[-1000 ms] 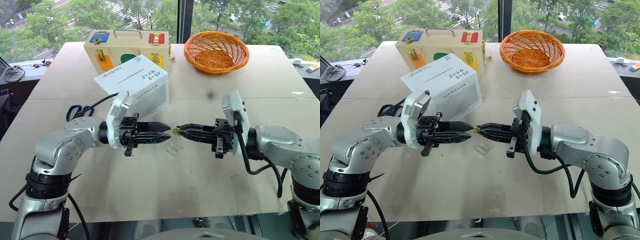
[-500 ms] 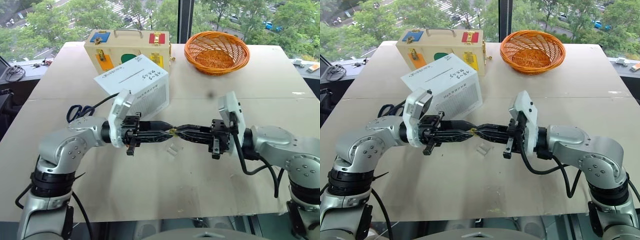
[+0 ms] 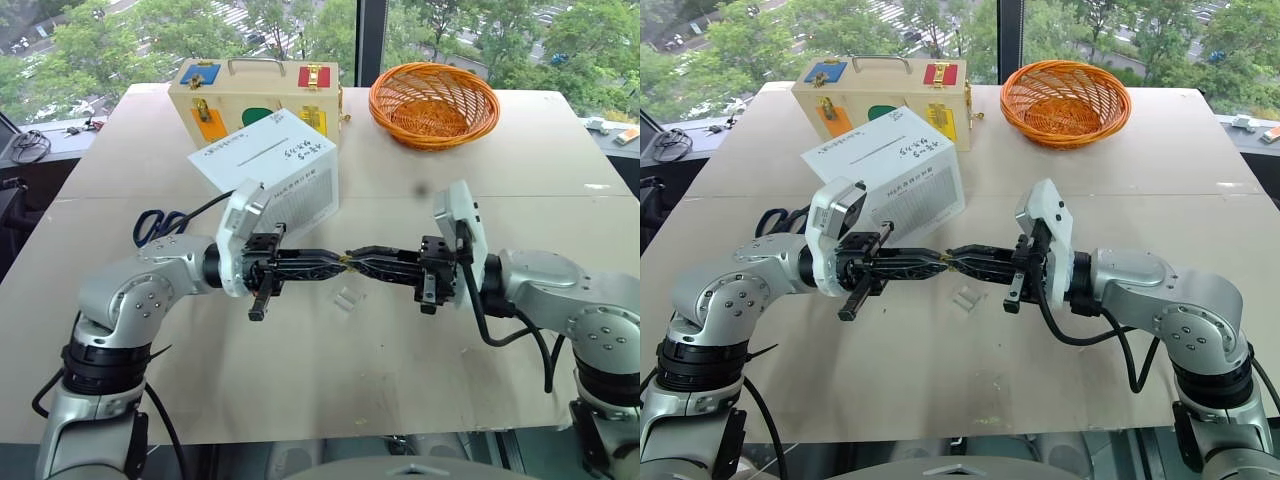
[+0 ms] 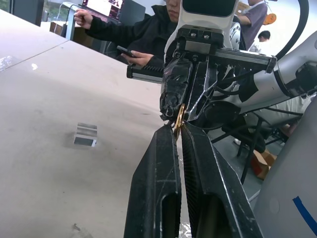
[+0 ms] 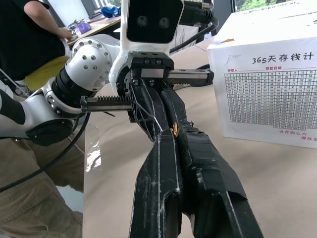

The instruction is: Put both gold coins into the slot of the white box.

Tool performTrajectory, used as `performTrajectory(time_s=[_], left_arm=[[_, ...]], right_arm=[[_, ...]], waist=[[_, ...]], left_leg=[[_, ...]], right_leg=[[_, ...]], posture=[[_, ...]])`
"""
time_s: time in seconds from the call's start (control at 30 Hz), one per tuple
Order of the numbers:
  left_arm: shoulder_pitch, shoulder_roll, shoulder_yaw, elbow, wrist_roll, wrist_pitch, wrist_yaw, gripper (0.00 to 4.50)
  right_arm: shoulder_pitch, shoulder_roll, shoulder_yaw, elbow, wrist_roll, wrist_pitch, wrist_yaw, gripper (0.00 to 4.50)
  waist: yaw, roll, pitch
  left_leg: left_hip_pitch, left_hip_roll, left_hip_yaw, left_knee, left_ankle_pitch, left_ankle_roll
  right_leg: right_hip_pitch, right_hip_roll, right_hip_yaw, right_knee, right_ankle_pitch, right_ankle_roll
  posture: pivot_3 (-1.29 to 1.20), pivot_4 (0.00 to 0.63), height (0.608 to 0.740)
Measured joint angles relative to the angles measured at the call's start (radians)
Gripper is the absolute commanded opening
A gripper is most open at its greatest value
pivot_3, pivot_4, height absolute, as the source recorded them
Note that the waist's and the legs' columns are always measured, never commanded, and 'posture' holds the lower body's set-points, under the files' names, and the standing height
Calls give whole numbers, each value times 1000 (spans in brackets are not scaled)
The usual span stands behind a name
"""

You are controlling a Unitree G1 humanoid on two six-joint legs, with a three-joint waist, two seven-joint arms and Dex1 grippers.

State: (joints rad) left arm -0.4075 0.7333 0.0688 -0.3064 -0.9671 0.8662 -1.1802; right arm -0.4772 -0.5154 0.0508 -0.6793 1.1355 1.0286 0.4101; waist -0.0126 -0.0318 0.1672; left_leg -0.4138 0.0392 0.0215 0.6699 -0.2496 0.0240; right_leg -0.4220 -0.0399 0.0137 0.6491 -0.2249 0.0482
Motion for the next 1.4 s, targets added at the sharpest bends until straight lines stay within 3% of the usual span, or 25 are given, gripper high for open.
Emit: performTrajectory(time_s=[0.03,0.1,0.17,0.2,0.3,0.53,0.7,0.83,0.93,1.17,1.4], left_arm=[[0,-1,1,0,-7,0,4,0],[0,-3,1,-8,-17,3,11,0],[0,-4,10,-22,-30,8,30,0],[-1,-3,26,-24,-42,13,43,0],[-16,3,59,-26,-75,33,84,0],[-146,96,202,35,-127,69,225,0],[-358,196,173,262,101,-25,301,0],[-488,266,-22,416,288,-33,232,0],[-536,264,-129,513,391,-44,160,0],[-620,240,-196,656,531,-76,86,0],[-630,229,-195,670,562,-39,31,0]], right_arm=[[0,1,1,0,-10,-15,8,461],[4,0,1,0,-16,-31,17,862],[32,-19,-3,-3,-21,-50,39,1752],[52,-35,-22,-5,-28,-60,48,2483],[109,-89,-83,-28,-33,-94,73,3493],[265,-284,-291,-113,-93,-204,195,3493],[303,-368,-435,-130,-98,-238,211,3493],[273,-394,-457,-136,-93,-255,194,3493],[243,-396,-455,-145,-96,-273,173,3493],[194,-393,-408,-187,-93,-296,112,3493],[186,-393,-382,-197,-89,-296,82,3493]], waist=[[0,0,0],[0,0,0],[2,0,0],[2,0,0],[6,0,0],[3,-1,0],[4,-1,0],[5,-1,0],[6,-1,1],[5,-1,1],[6,-1,1]], left_leg=[[0,0,0,0,0,0],[0,0,0,0,0,0],[0,0,0,0,0,0],[0,0,0,0,0,0],[-1,0,-1,0,0,0],[0,0,-1,0,0,0],[0,-1,2,0,0,0],[0,-1,3,0,0,0],[-2,-1,3,0,0,0],[-3,-1,3,0,0,0],[-3,0,2,0,0,0]], right_leg=[[0,0,0,0,0,0],[0,0,0,0,0,0],[0,0,0,-1,0,0],[0,0,0,-1,0,0],[0,0,-1,-1,0,0],[1,0,-1,-2,0,1],[2,2,0,-2,0,0],[2,2,0,-3,0,0],[1,2,0,-4,0,0],[1,2,0,-4,0,0],[1,2,1,-4,0,0]], posture=[[0,150,740],[0,150,740],[0,150,740],[0,150,740],[0,150,740],[0,150,740],[0,150,740],[0,150,740],[0,150,740],[0,150,740],[0,150,740]])
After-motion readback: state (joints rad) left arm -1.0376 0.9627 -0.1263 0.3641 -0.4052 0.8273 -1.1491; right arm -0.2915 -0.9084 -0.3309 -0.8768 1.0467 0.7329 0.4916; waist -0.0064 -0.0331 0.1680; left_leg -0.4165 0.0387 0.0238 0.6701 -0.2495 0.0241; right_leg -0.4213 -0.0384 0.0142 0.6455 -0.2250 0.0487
